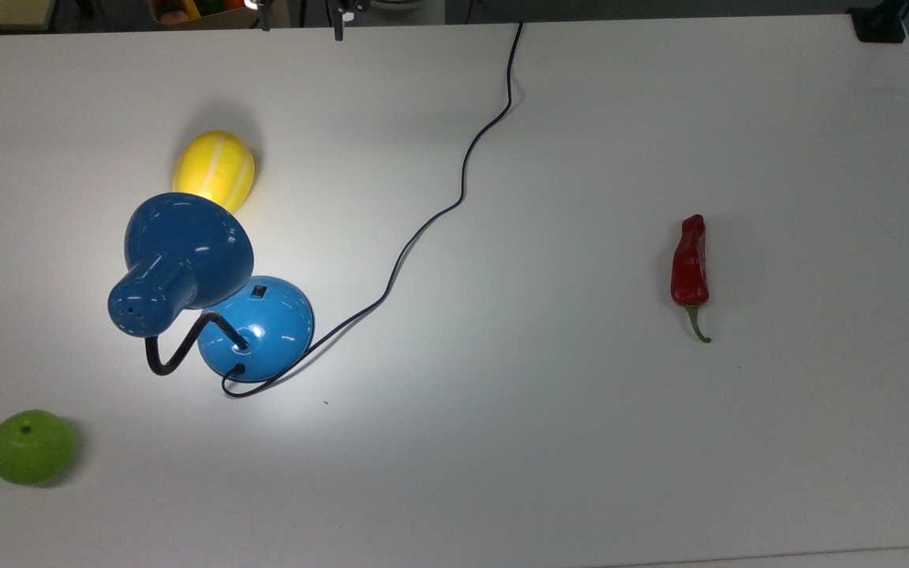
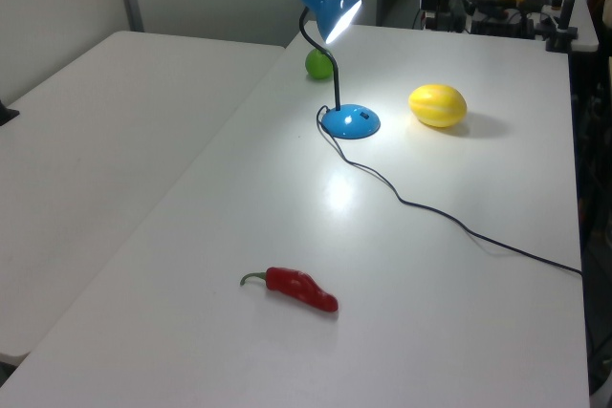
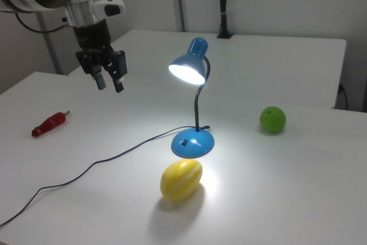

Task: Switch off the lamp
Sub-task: 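Move the gripper down toward the switch on the blue lamp base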

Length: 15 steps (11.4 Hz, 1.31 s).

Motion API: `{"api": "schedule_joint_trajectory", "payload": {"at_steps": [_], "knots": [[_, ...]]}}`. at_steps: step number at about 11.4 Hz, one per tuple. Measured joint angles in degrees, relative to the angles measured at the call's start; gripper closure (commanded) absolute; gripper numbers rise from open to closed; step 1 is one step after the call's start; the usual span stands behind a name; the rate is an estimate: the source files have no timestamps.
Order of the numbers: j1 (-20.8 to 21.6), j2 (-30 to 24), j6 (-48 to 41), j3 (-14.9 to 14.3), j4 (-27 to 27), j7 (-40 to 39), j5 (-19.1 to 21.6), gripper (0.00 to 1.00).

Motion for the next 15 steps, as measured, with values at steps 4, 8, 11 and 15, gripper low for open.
{"api": "schedule_joint_trajectory", "payload": {"at_steps": [4, 8, 11, 15], "knots": [[0.0, 0.0, 0.0, 0.0, 0.0, 0.0, 0.0, 1.00], [0.0, 0.1, 0.0, 0.0, 0.0, 0.0, 0.1, 1.00], [-0.4, 1.1, 0.7, 0.0, 0.0, 0.0, 0.2, 1.00], [-2.6, 5.5, 7.2, -0.1, -0.2, 0.0, 0.2, 1.00]]}}
